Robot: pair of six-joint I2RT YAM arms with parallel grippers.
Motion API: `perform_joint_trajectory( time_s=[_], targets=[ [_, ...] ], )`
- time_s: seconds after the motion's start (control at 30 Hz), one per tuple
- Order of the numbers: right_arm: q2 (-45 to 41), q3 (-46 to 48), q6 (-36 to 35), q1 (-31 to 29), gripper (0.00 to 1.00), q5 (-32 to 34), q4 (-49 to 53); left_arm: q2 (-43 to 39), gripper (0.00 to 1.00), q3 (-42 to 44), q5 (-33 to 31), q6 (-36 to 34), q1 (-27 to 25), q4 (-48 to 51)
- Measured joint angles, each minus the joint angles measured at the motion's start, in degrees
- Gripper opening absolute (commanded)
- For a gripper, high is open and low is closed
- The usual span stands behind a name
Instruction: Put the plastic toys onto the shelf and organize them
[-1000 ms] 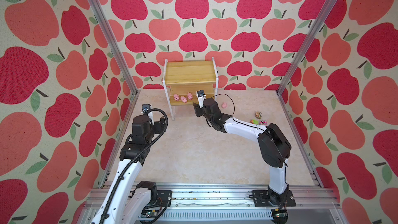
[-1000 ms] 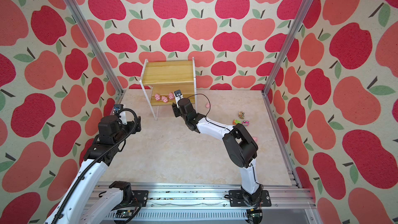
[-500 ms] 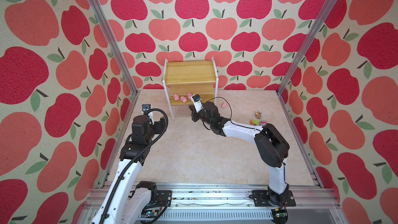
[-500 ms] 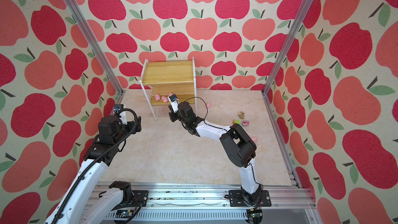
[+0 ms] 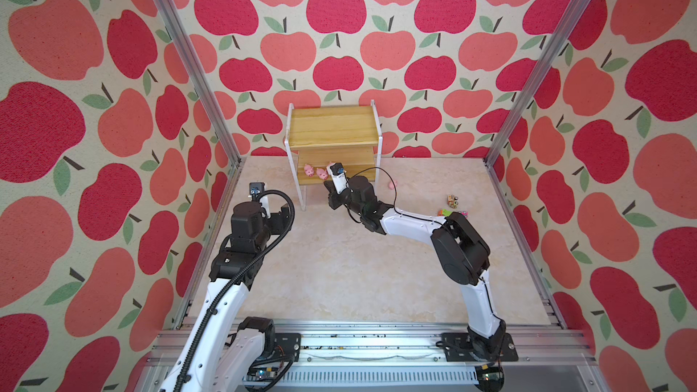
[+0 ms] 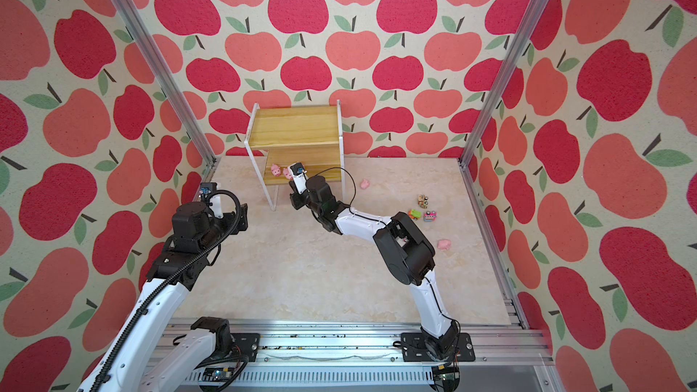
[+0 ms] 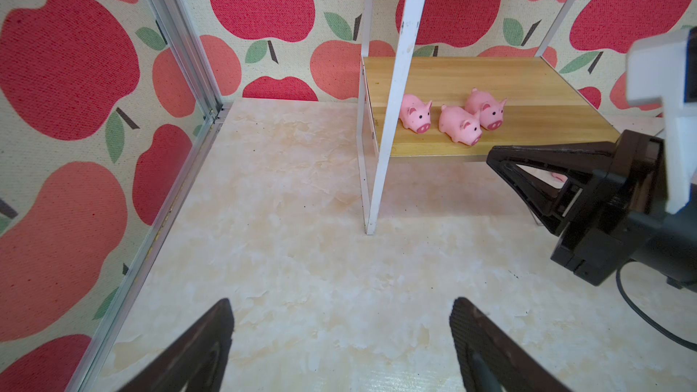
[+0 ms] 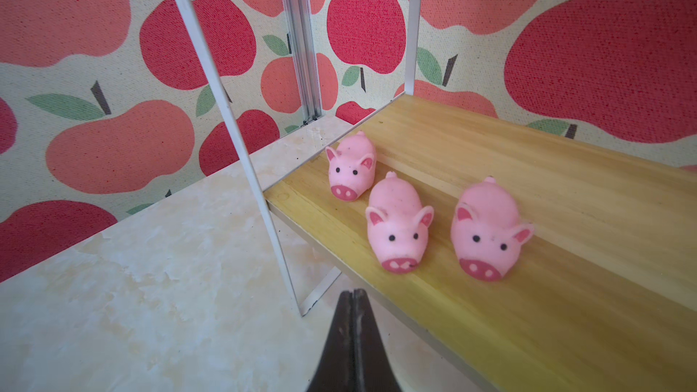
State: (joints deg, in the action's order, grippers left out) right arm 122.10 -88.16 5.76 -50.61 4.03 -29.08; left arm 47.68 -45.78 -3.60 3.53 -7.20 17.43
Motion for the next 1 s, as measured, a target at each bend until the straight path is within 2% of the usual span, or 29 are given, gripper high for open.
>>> perform_joint_trajectory(
  time_s=[0.53,1.0],
  targets=[
    [4.1,-3.7,-0.5,0.0,0.0,2.9,0.0,0.5,0.92,0.0,0.5,0.0,0.0,0.1],
    [7.9,-9.9,-0.9,0.0,0.0,2.8,0.1,0.5,0.92,0.0,0.6,0.0,0.0,0.0]
  ],
)
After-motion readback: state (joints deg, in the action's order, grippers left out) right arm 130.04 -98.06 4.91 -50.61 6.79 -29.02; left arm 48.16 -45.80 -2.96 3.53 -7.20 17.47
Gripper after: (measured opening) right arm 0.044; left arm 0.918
